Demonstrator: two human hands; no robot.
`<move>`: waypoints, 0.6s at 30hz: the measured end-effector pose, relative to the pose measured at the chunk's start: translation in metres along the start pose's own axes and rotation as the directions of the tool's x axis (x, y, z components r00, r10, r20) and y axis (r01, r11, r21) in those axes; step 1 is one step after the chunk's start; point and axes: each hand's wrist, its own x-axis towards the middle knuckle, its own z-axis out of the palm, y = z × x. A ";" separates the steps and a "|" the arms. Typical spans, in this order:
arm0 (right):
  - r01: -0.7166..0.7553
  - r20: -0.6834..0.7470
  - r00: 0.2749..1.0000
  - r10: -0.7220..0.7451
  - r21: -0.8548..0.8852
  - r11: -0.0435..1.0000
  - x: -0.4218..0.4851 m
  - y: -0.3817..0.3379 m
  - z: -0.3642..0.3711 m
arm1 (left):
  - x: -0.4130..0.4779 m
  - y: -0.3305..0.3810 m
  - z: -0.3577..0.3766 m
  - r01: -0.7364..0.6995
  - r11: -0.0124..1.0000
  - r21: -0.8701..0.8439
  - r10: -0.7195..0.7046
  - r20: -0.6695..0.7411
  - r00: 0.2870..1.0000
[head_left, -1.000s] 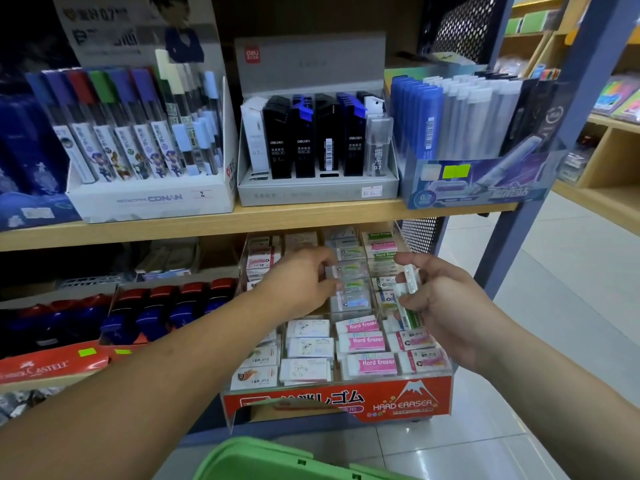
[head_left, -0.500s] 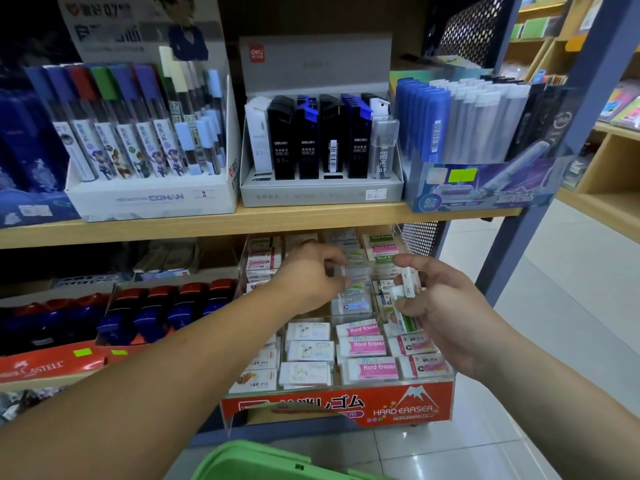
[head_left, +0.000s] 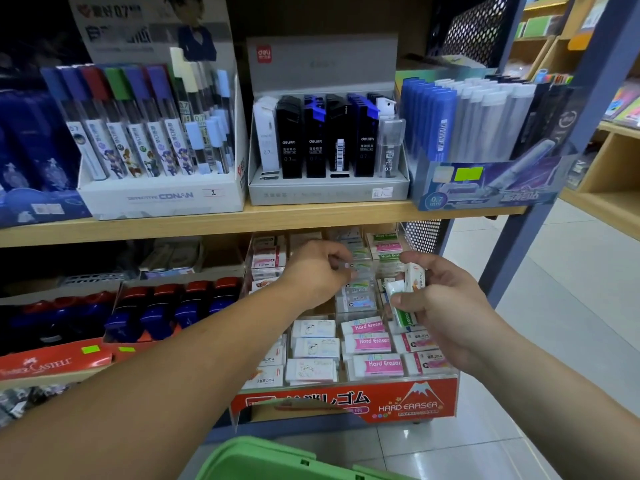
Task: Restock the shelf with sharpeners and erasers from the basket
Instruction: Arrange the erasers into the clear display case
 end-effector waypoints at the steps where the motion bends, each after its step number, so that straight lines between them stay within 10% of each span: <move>1: 0.004 -0.005 1.000 -0.004 -0.004 1.000 0.001 0.001 0.000 | 0.001 0.004 0.000 0.013 1.000 -0.001 -0.013 0.018 1.000; 7: 0.017 -0.032 0.999 -0.017 0.024 1.000 0.004 0.006 0.001 | -0.023 0.019 -0.007 -0.095 0.994 0.048 0.099 -0.081 0.992; 11: 0.058 -0.017 0.998 -0.057 0.033 0.998 0.000 0.004 0.009 | -0.068 0.033 -0.011 0.020 0.966 -0.259 0.030 0.186 0.982; 18: 0.046 0.055 0.997 -0.049 0.049 0.998 -0.014 0.005 0.026 | -0.096 0.024 -0.035 0.078 0.916 -0.394 -0.002 0.188 0.982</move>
